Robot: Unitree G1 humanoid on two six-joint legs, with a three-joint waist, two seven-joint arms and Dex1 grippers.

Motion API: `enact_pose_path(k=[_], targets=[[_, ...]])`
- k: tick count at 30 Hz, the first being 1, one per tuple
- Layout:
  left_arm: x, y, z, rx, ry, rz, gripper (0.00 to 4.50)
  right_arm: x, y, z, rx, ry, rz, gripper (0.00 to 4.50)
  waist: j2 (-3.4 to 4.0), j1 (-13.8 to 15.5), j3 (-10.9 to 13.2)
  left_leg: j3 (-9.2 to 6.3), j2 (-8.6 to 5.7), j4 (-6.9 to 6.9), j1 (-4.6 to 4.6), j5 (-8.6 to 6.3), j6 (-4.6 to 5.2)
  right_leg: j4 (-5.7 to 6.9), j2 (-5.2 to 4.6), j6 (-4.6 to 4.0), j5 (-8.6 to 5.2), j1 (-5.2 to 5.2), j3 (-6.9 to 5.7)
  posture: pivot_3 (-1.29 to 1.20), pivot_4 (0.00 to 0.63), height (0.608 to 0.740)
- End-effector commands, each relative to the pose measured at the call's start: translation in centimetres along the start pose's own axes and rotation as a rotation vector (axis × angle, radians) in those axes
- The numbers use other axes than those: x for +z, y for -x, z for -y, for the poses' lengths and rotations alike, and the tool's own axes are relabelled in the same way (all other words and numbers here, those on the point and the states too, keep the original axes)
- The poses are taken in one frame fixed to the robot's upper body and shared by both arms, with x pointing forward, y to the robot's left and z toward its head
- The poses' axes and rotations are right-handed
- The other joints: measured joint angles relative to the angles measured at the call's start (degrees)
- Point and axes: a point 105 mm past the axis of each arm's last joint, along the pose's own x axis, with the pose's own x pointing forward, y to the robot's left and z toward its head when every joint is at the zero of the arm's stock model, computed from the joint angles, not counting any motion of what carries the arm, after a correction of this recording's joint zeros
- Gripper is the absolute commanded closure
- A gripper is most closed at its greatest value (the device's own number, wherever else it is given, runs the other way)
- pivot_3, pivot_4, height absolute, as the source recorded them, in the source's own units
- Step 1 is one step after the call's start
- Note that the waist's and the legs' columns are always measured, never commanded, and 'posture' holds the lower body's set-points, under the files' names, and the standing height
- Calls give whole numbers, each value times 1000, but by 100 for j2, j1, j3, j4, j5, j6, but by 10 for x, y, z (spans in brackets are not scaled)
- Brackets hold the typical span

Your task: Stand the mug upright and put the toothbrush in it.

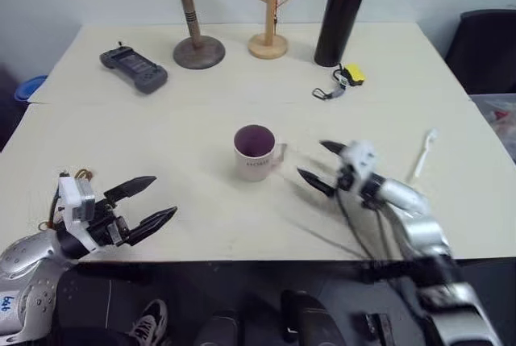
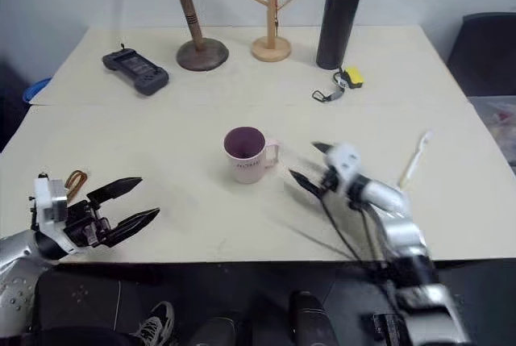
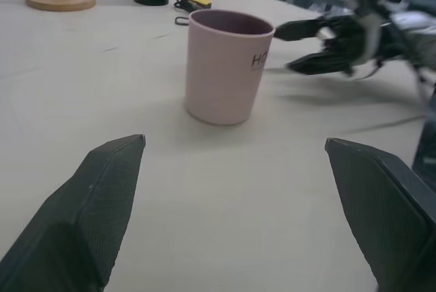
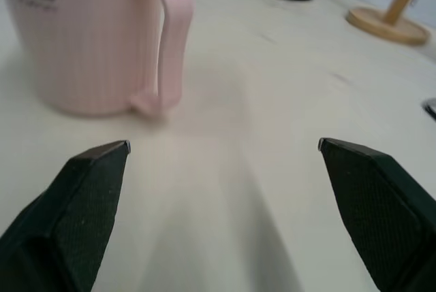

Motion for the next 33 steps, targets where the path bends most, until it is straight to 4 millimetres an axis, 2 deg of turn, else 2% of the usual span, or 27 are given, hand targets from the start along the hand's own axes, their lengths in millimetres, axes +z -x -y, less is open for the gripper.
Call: enact_pose_path(k=[1, 5, 7, 9, 11, 14, 18, 19, 22, 24, 28, 30, 33], targets=[[7, -8, 0, -50, -19, 16, 0, 33, 56, 1, 5, 138, 185, 28, -4, 5, 2, 1, 1, 0, 6, 0, 0, 1, 1, 0, 0, 4, 1, 0, 150, 740], [4, -20, 4, -118, 0, 4, 0, -5, 147, 36, -358, 85, -34, 28, -6, 9, 4, 2, 2, -12, 43, -3, 3, -6, 2, 1, 0, 46, 6, 0, 150, 740], [6, -24, 2, -134, -10, 12, 0, -11, 172, 42, -481, 75, -63, 28, -8, 7, 5, 2, 2, -12, 49, -4, 4, -9, 2, 1, 1, 52, 7, 0, 150, 740], [11, -30, 1, -151, -35, 27, 0, -17, 183, 42, -547, 50, -88, 28, -9, -24, 6, 6, 2, -13, 53, -4, 4, -4, 3, 1, 0, 52, 12, 0, 150, 740], [16, -35, 3, -179, -50, 40, 0, -19, 182, 38, -548, 35, -105, 28, -9, -46, 6, 8, 7, -15, 59, -5, 0, 0, 8, 0, 0, 53, 15, 0, 150, 740], [23, -42, 9, -229, -60, 49, 0, -11, 167, 49, -607, -6, -97, 28, -2, -47, 6, 15, 8, -17, 64, -5, -1, 4, 9, 0, 0, 52, 23, 0, 150, 740], [30, -48, 25, -332, -81, 62, 0, 11, 119, 91, -608, -189, -157, 28, 8, -50, 12, 21, 5, -7, 62, -4, 0, 9, 6, 1, 0, 50, 29, 0, 150, 740], [31, -49, 27, -346, -88, 62, 0, 14, 112, 98, -609, -216, -191, 28, 11, -41, 13, 21, 5, -4, 61, -4, 0, 10, 5, 0, 0, 47, 29, 0, 150, 740], [34, -54, 30, -358, -106, 65, 0, 5, 110, 119, -712, -321, -373, 28, 11, 81, 13, 7, 7, -6, 27, -1, -7, 19, 5, -9, -5, 8, 15, 0, 150, 740], [39, -59, 31, -355, -109, 88, 0, 1, 101, 131, -753, -418, -437, 28, 9, 141, 13, -4, 10, -8, 7, 2, -12, 17, 6, -14, -8, -10, 2, 0, 150, 740], [37, -63, 36, -360, -116, 86, 0, -16, 99, 142, -784, -478, -593, 28, 8, 134, 13, 2, -4, 10, -13, 5, -1, 8, -6, 0, 0, -13, 6, 0, 150, 740], [34, -63, 40, -355, -123, 82, 0, -28, 104, 148, -823, -506, -652, 404, 8, 116, 13, 4, -4, 10, -13, 5, 1, 6, -7, 1, 1, -12, 6, 0, 150, 740], [33, -60, 43, -330, -125, 83, 0, -35, 106, 144, -790, -566, -718, 1275, 7, 111, 13, 6, -4, 7, -13, 5, 1, 7, -6, 2, 1, -13, 7, 0, 150, 740]])
